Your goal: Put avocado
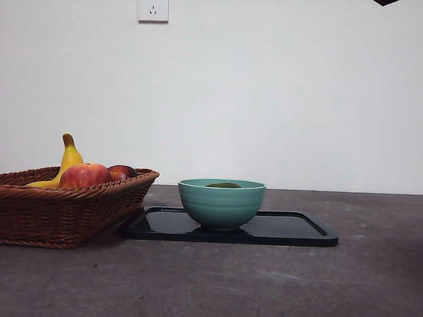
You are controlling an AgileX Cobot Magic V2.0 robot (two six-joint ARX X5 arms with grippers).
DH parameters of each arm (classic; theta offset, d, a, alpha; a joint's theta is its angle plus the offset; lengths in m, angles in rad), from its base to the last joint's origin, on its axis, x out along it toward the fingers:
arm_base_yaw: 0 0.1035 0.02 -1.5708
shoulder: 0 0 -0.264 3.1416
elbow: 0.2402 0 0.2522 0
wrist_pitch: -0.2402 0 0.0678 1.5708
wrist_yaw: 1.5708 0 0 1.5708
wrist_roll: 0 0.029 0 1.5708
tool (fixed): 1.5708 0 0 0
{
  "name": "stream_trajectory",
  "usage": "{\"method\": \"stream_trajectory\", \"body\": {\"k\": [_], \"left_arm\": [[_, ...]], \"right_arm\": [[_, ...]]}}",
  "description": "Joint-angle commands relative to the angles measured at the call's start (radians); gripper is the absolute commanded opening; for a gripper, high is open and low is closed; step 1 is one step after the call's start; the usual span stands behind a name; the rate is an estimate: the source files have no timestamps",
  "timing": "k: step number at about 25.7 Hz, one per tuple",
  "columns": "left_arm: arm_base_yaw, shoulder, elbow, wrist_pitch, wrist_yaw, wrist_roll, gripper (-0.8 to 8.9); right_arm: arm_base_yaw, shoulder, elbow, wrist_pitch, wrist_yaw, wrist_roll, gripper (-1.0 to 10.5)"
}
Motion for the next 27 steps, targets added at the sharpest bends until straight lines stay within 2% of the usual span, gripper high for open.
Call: {"method": "stream_trajectory", "body": {"k": [1, 12, 20, 27], "left_arm": [[0.024, -0.056, -0.087, 0.023, -0.021, 0.012, 0.10], [0.053, -0.267, -0.381, 0.031, -0.023, 0.001, 0.10], [0.053, -0.353, -0.476, 0.031, -0.024, 0.000, 0.10], [0.053, -0.352, -0.523, 0.013, -0.023, 0.000, 0.10]], "right_arm": [[0.008, 0.006, 0.010, 0.010, -0.001, 0.009, 0.1], [0.008, 0.006, 0.010, 0.010, -0.001, 0.009, 0.1], [0.008, 0.006, 0.010, 0.010, -0.001, 0.009, 0.1], [0.008, 0.006, 0.010, 0.011, -0.001, 0.009, 0.1]]}}
